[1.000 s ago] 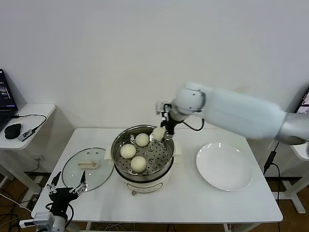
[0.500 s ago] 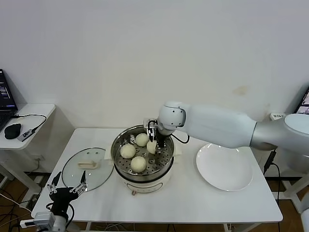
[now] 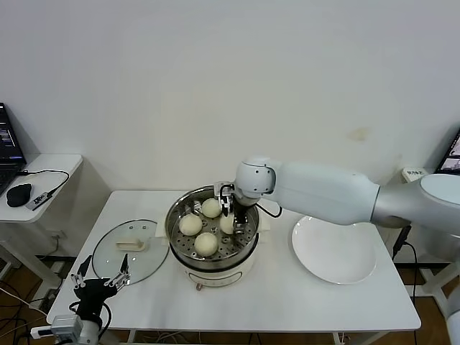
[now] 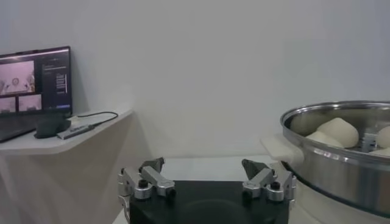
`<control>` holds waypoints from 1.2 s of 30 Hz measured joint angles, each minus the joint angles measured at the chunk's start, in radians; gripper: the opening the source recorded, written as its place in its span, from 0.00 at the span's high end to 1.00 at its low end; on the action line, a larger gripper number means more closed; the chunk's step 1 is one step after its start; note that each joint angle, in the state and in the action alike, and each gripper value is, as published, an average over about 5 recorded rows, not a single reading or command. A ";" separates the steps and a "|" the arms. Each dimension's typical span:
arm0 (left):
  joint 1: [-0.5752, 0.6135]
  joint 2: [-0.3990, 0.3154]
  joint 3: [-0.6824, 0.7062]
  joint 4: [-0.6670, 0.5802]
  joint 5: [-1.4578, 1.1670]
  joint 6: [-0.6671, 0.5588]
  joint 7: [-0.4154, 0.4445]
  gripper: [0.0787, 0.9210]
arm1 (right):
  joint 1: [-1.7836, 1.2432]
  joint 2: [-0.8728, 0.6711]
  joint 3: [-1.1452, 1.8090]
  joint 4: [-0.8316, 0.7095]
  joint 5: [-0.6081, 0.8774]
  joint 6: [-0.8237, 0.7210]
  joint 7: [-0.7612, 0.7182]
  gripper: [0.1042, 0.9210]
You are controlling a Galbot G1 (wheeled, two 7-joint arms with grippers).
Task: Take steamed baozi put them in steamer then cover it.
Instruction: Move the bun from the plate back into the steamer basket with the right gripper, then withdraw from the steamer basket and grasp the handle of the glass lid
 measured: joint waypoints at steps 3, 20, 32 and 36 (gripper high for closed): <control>0.001 -0.002 0.001 -0.003 0.000 0.000 0.000 0.12 | 0.010 -0.013 0.005 0.013 -0.001 -0.001 -0.002 0.13; -0.007 0.004 0.002 0.013 -0.001 -0.005 0.002 0.12 | -0.062 -0.194 0.153 0.204 0.113 0.055 0.293 0.12; -0.021 0.009 0.005 0.046 0.018 -0.020 0.000 0.12 | -0.525 -0.318 0.591 0.323 0.072 0.329 0.594 0.12; -0.026 0.010 0.011 0.064 0.027 -0.032 -0.003 0.12 | -0.743 -0.316 0.805 0.349 0.024 0.452 0.637 0.12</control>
